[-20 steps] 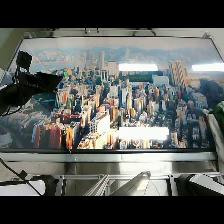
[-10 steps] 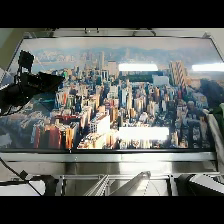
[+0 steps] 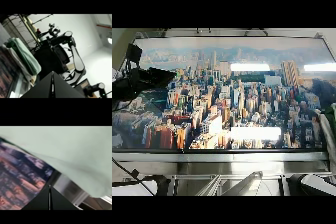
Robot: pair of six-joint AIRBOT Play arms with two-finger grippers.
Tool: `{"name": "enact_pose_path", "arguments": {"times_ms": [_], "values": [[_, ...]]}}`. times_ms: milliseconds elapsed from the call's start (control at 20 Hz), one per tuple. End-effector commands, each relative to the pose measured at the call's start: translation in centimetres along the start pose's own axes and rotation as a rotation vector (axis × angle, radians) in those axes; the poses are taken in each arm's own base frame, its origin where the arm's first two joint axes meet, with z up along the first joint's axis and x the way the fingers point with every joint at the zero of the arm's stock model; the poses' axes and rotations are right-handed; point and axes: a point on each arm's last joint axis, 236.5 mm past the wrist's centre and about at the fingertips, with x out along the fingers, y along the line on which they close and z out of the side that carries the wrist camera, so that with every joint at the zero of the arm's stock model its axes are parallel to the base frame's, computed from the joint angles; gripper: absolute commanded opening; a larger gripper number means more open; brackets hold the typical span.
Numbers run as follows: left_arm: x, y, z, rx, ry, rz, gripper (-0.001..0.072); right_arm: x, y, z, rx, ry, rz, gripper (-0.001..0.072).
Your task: Fold the shirts.
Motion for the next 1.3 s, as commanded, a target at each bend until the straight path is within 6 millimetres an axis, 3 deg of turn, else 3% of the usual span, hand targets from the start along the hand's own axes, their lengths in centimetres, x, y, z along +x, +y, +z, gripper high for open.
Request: {"name": "enact_pose_path", "arguments": {"times_ms": [0, 150, 250, 500, 650, 750, 850, 1250], "values": [[0.3, 0.4, 1.2, 0.101, 0.042, 0.213, -0.0003, 0.4, 9.3, -2.4, -0.191, 0.01, 0.152, 0.0016], [0.2, 0.2, 0.1, 0.138, 0.033, 0.374, -0.0003, 2.5, 15.0, -7.4, -0.39, -0.014, 0.191, 0.0015], [0.1, -0.1, -2.3, 0.13, 0.064, 0.424, -0.0003, 5.1, 17.1, -12.6, -0.498, 0.023, 0.221, 0.0015], [0.8, -1.1, -10.5, 0.047, 0.091, 0.449, -0.0001, 10.8, 16.2, -28.3, -0.748, 0.227, 0.301, 0.0016], [0.1, 1.3, -16.2, -0.041, 0.097, 0.528, 0.0001, 12.4, 16.1, -35.6, -0.827, 0.27, 0.455, 0.0016], [0.1, 1.9, -19.4, -0.089, 0.101, 0.529, 0.0003, 13.2, 15.3, -37.9, -0.858, 0.285, 0.48, 0.0016], [0.1, 2.2, -21.1, -0.11, 0.096, 0.529, 0.0021, 13.5, 15.1, -38.2, -0.861, 0.299, 0.473, 0.0016], [0.3, 1.4, -21.4, -0.053, 0.071, 0.551, 0.0019, 13.6, 15.2, -38.3, -0.853, 0.302, 0.475, 0.0017]]}}
